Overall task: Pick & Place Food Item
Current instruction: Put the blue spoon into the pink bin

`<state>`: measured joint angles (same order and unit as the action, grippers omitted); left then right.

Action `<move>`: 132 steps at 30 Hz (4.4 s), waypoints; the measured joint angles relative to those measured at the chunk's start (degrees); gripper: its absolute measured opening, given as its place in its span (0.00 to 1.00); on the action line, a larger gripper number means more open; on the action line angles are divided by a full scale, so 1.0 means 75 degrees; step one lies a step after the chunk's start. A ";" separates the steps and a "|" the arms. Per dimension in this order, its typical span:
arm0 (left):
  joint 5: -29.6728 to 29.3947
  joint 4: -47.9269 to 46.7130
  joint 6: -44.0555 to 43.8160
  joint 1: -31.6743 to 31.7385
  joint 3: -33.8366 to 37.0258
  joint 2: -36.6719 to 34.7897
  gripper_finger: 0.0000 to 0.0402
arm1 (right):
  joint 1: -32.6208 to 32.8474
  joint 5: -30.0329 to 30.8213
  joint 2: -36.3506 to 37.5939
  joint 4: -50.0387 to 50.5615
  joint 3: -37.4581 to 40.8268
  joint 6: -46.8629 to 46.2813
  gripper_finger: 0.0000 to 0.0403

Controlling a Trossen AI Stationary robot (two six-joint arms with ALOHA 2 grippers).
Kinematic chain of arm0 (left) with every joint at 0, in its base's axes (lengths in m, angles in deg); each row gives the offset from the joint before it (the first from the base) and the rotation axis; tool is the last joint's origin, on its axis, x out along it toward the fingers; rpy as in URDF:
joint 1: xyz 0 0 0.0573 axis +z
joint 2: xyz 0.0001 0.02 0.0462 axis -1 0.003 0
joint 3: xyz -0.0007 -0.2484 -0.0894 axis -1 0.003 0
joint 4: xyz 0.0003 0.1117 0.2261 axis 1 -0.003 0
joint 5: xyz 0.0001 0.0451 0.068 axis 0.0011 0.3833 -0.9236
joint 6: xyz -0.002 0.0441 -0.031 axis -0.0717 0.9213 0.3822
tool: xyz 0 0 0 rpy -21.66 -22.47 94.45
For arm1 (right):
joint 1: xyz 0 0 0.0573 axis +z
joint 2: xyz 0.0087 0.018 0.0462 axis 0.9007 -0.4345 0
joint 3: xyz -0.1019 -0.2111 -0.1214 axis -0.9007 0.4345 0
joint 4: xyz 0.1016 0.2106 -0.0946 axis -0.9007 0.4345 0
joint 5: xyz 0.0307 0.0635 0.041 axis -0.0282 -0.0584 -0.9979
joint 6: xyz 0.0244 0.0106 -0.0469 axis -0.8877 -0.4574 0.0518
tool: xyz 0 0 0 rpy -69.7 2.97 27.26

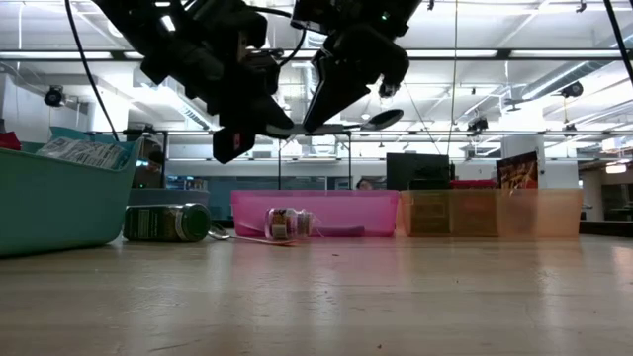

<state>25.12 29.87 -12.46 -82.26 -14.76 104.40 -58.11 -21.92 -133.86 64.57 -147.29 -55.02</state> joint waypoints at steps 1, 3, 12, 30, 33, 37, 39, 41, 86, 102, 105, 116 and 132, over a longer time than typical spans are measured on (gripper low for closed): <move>-0.0004 -0.0029 0.0096 0.0000 0.0000 0.0000 0.05 | 0.0000 -0.0007 0.0000 -0.0028 0.0000 -0.0003 0.07; -0.0067 -0.0078 0.0176 -0.0003 0.0000 0.0000 0.05 | 0.0003 -0.0007 0.0000 -0.0102 0.0000 -0.0005 0.07; -0.0444 0.0009 0.0336 -0.0006 -0.0017 -0.0003 0.05 | -0.0006 0.0181 -0.0003 -0.0425 -0.0006 -0.0028 0.07; -0.1846 -0.0127 0.0743 0.0270 -0.0038 -0.0116 0.05 | -0.0414 0.2138 -0.0002 -0.0756 -0.1087 -0.0746 0.42; -0.2023 -0.0064 0.0925 0.0443 -0.0038 -0.0376 0.05 | -0.0415 0.2466 0.0065 -0.0729 -0.1377 -0.0623 0.43; -0.2566 -0.0142 0.1278 0.0616 -0.0032 -0.0964 0.05 | -0.0399 0.2483 0.0311 -0.0691 -0.1622 -0.0645 0.43; -0.2828 -0.0234 0.1463 0.0657 -0.0030 -0.1306 0.05 | -0.0381 0.2670 0.0466 -0.0562 -0.1676 -0.0680 0.43; -0.3034 -0.0375 0.1654 0.0684 -0.0012 -0.1610 0.05 | -0.0341 0.2960 0.0621 -0.0518 -0.1676 -0.0688 0.43; -0.2074 0.1849 0.3042 0.0693 0.0032 -0.3096 0.05 | 0.0149 0.1629 0.4244 -0.7273 0.3596 -0.2121 0.43; -0.2039 0.4208 0.2858 0.0437 0.0029 -0.1907 0.05 | -0.0741 0.0186 0.3129 -1.0538 0.4064 -0.1413 0.43; -0.2039 0.4406 0.2706 0.0440 0.0029 -0.1746 0.05 | -0.0822 0.0191 0.3001 -1.0549 0.3821 -0.1264 0.43; -0.1919 0.4576 0.2657 0.0434 0.0029 -0.1702 0.05 | -0.1046 0.0189 0.2815 -1.0466 0.3646 -0.1172 0.43; -0.1952 0.4448 0.2800 0.0461 0.0026 -0.1722 0.13 | -0.1061 -0.0445 0.2809 -0.9456 0.3070 -0.1113 0.07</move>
<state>10.48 63.23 8.54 -78.80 -14.57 91.49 -66.07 -25.26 -112.79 -6.35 -124.26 -63.37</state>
